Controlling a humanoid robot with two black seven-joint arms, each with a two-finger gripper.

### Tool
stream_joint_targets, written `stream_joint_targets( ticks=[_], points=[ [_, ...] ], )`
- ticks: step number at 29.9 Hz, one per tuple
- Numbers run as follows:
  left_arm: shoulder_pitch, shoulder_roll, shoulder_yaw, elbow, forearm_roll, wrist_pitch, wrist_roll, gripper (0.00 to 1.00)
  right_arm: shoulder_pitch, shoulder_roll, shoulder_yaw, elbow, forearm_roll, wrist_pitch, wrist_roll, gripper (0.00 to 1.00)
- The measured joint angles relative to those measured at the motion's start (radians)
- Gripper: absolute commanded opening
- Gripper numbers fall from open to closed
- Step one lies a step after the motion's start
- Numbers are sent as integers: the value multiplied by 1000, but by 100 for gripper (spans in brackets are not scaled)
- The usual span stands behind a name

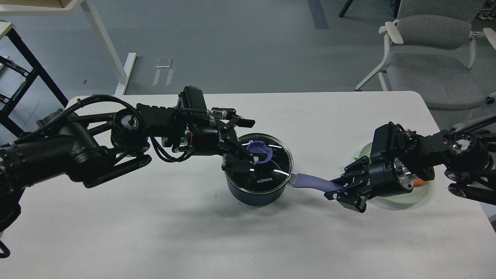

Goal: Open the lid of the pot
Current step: 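Lower the left gripper and grasp the purple knob of the glass lid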

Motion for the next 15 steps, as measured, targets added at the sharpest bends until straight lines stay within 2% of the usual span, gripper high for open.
stream_joint_targets(
  ticks=[10,15],
  points=[
    [12,-50,47,77,3,21,0,99,1,1,1,0,1,0,0,31],
    [18,-61,49,93,5,33,0,93,1,3,2,-1,1,0,0,31]
  ],
)
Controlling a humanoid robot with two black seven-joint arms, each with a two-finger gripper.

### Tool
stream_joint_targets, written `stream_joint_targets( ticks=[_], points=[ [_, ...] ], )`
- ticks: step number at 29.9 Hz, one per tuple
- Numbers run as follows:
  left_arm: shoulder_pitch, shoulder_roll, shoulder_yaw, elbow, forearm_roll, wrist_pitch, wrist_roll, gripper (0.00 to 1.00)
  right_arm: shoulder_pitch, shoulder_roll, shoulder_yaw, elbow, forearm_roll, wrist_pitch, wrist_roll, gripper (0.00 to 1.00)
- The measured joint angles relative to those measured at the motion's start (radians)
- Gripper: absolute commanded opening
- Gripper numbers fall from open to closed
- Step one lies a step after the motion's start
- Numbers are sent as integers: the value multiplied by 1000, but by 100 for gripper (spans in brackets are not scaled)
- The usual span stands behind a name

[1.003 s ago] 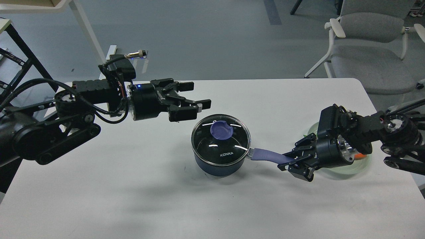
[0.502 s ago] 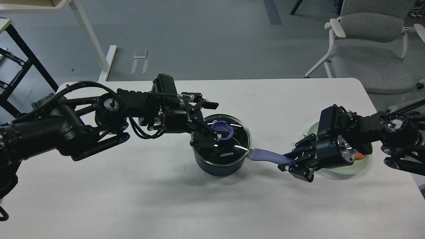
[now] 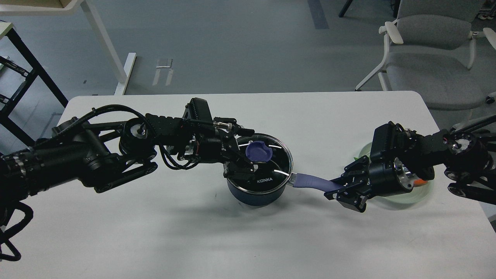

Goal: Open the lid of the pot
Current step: 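Lower the left gripper and grasp the purple knob of the glass lid, then lift the glass lid off the pot with the left gripper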

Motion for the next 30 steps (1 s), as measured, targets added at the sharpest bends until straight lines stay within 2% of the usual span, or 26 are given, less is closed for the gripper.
stream_joint_targets(
  ticks=[6,9,12,22,30],
  points=[
    [13,-8,1,12,16,2,0,57,0,0,0,0,1,0,0,31],
    [19,-8,1,13,19,3,0,47,0,0,-1,0,2,0,0,31],
    [24,-8,1,13,26,3,0,32,0,-1,-1,0,2,0,0,31],
    [9,10,-8,-14,24,14,0,33,0,-4,-2,1,0,0,1,31],
    [-25,151,-15,-110,-22,24,1,34,0,-7,-2,0,1,0,1,31]
  ],
)
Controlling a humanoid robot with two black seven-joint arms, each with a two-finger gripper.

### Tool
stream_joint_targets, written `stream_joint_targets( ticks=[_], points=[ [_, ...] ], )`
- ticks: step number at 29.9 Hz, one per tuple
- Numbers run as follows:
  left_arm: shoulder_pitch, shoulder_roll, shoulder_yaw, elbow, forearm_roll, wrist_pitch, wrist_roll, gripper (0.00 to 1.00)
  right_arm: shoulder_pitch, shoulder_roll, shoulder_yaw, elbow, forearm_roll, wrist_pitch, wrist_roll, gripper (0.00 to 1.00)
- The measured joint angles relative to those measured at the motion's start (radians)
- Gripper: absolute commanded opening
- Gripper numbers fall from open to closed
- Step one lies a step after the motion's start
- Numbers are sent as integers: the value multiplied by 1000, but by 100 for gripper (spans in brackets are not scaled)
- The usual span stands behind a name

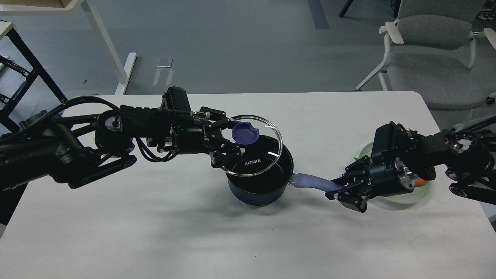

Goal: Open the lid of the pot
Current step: 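Lift the glass lid off the pot with the left gripper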

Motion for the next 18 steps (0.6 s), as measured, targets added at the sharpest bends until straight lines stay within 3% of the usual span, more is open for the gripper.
stream_joint_targets(
  ticks=[9,18],
  points=[
    [66,352,38,-60,-25,129,-1,35,0,1,0,0,0,0,-1,31],
    [238,471,58,-48,-25,219,-1,35,0,3,0,0,0,0,-1,31]
  ],
)
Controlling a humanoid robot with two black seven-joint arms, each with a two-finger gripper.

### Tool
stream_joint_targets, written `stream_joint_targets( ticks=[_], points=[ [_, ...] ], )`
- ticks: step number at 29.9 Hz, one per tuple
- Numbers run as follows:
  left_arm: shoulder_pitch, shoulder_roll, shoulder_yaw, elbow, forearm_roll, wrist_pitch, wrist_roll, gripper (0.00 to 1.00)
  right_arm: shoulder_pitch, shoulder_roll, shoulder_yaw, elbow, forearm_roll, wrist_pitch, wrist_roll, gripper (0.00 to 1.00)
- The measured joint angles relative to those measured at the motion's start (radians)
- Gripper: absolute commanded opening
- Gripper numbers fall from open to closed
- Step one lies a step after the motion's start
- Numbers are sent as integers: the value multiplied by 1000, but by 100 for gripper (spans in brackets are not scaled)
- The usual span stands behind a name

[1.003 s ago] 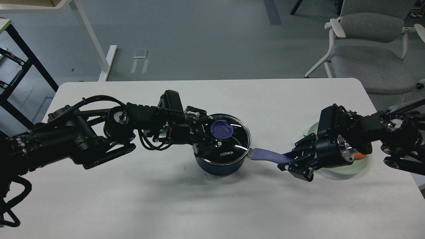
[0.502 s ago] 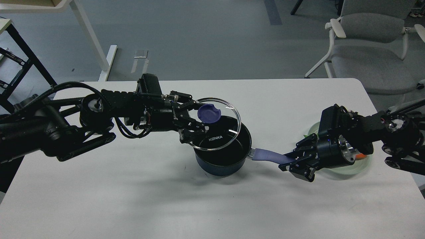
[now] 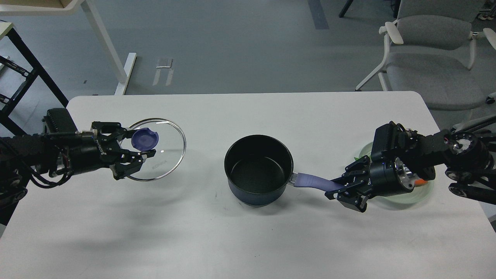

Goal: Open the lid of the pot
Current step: 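Lift the glass lid off the pot with the left gripper, then lower the glass lid onto the table beside the pot, then release the lid and raise the left gripper away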

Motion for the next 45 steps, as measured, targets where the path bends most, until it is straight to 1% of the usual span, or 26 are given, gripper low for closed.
stream_joint_targets(
  ticks=[4,8,16,18,20,24,27,34,38,41,45],
  points=[
    [50,-2,0,15,2,10,0,36,0,0,0,0,0,0,0,31],
    [71,-11,0,53,6,11,0,37,0,0,0,0,0,0,0,31],
    [108,-18,3,106,8,11,0,45,0,2,0,0,0,-1,0,31],
    [115,-27,3,113,8,11,0,50,0,3,0,0,0,-1,0,31],
    [119,-37,3,120,8,11,0,58,0,3,0,0,0,-1,0,31],
    [125,-43,3,126,7,11,0,63,0,3,0,0,1,-1,0,31],
    [128,-48,2,128,6,11,0,71,0,3,0,0,1,-1,0,32],
    [134,-63,1,136,4,11,0,83,-1,6,0,-1,3,-1,0,32],
    [136,-94,1,150,0,11,0,94,-1,7,0,-1,6,-1,0,32],
    [135,-100,1,152,-4,11,0,98,-1,6,0,-1,6,-1,0,32],
    [128,-87,-10,136,-28,5,0,99,0,1,0,-1,6,-1,0,33]
  ],
)
